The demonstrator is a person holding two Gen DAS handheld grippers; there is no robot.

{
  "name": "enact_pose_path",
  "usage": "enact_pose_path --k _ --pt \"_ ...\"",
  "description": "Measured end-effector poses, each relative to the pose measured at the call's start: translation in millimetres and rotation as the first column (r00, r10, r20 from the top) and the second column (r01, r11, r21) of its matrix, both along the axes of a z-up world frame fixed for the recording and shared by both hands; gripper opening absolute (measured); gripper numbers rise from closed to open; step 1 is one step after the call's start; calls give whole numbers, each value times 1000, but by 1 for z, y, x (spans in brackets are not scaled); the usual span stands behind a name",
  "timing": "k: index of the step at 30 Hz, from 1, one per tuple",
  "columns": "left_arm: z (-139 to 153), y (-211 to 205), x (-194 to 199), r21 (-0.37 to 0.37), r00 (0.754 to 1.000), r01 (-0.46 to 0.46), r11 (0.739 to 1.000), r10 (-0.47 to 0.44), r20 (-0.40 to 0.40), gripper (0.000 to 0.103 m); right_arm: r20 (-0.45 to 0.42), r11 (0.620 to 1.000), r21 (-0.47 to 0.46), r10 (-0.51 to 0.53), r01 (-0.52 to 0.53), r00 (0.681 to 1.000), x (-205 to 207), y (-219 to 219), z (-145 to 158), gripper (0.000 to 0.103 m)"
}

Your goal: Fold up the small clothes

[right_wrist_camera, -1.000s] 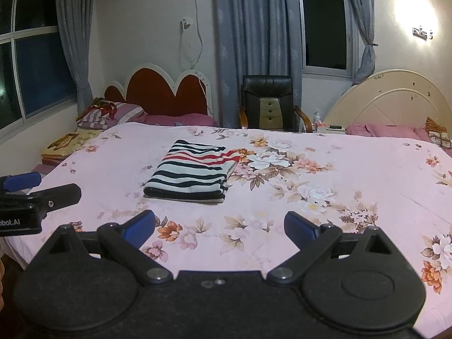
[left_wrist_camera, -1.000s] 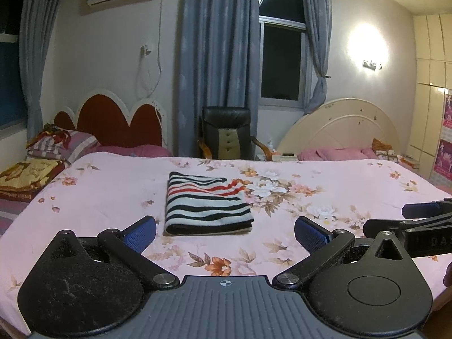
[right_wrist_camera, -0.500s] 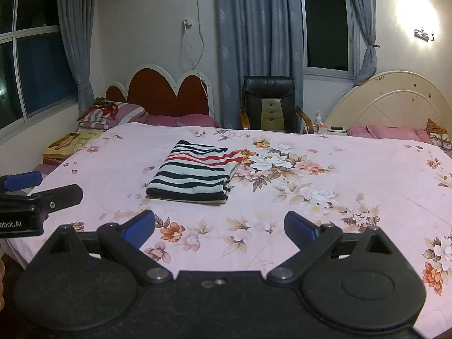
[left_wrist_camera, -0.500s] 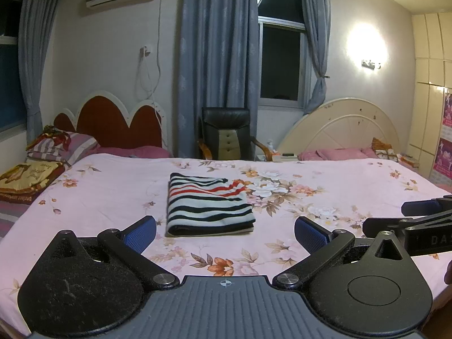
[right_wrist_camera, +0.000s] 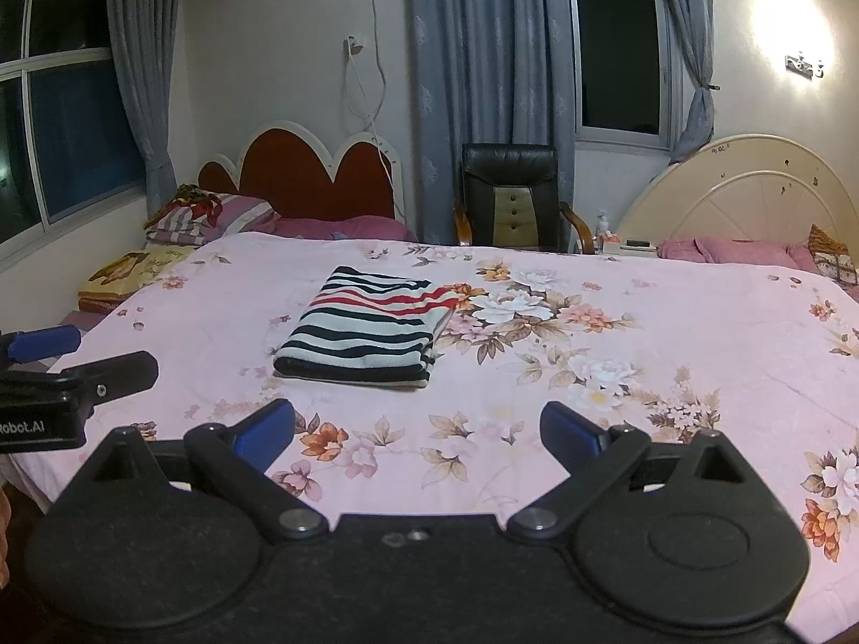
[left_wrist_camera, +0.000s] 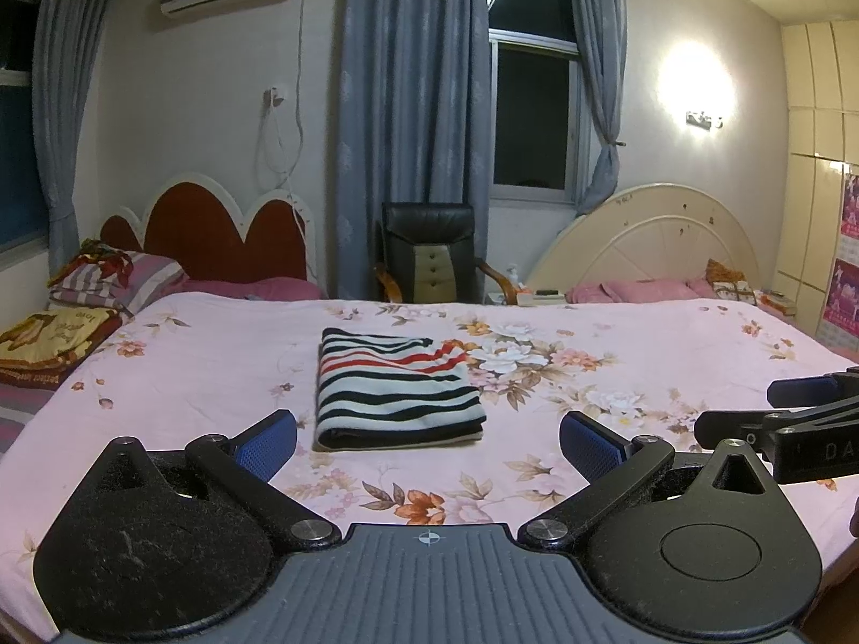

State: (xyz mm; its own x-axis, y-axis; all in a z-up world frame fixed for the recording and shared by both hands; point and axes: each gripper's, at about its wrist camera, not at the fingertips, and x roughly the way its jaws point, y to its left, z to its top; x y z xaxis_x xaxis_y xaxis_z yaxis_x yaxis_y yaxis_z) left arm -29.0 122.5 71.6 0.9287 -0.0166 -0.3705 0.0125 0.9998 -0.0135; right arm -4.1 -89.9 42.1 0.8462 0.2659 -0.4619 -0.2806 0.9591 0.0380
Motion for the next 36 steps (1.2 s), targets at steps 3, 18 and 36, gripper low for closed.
enact_pose_path --k 3,18,36 --pt "-1 1 1 2 1000 2 1000 -2 -1 103 0 1000 1 -2 2 1000 0 0 0 97" --pt "-5 0 7 7 1000 -6 1000 6 -6 103 -1 1000 3 3 -3 1000 3 -3 -2 97" --pt "-10 -2 11 9 1000 5 1000 -5 -7 103 -2 1000 7 12 -12 1000 7 -4 -4 97"
